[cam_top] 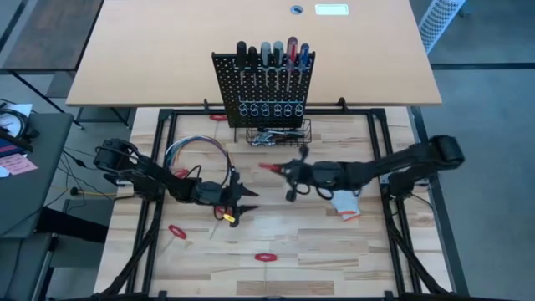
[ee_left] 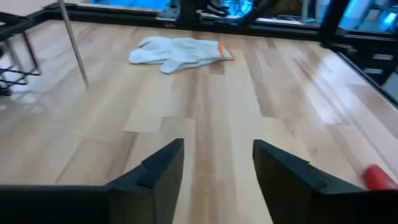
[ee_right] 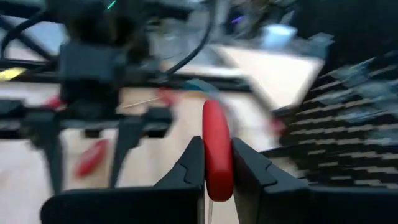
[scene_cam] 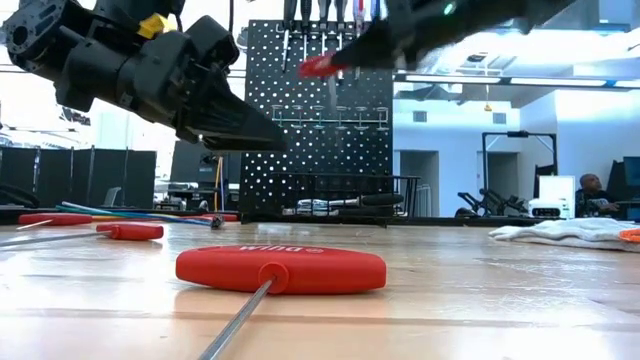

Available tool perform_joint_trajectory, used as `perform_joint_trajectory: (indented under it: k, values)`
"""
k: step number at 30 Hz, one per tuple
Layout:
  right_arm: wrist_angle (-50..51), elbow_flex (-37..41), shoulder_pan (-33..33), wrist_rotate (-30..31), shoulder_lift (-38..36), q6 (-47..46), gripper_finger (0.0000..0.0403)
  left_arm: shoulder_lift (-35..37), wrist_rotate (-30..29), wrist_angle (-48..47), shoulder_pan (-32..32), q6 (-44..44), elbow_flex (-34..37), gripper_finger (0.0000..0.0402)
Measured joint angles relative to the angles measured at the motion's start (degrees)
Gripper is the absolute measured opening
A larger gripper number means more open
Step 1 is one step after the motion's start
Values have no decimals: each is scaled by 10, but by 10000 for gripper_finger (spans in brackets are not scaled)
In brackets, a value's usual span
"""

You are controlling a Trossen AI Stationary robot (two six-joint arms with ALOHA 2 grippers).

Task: Hang tools onto peg board
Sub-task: Hang the red hex key onto the black pegboard

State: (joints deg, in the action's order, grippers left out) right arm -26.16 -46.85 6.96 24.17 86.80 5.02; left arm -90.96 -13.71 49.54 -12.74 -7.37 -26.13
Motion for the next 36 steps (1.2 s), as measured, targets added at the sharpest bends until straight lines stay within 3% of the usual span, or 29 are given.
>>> perform_joint_trajectory:
  k: [6, 9, 15, 19, 30, 36]
  values:
    - [-19, 6, -6, 168, -100, 134, 42, 0, 6, -1, -1, 2, 0, 205]
    - [-77, 16, -31, 213, -132, 200, 42, 0, 5, -1, -4, 7, 0, 205]
    - [-162, 30, -117, 211, -146, 219, 42, 0, 6, -1, -4, 9, 0, 205]
    - [-166, 31, -162, 161, -131, 186, 42, 0, 6, -4, -4, 9, 0, 205]
    - [-165, 31, -185, 161, -106, 179, 42, 0, 6, -13, -4, 9, 0, 205]
    - [-122, 30, -205, 163, -106, 122, 42, 0, 6, -13, -4, 9, 0, 205]
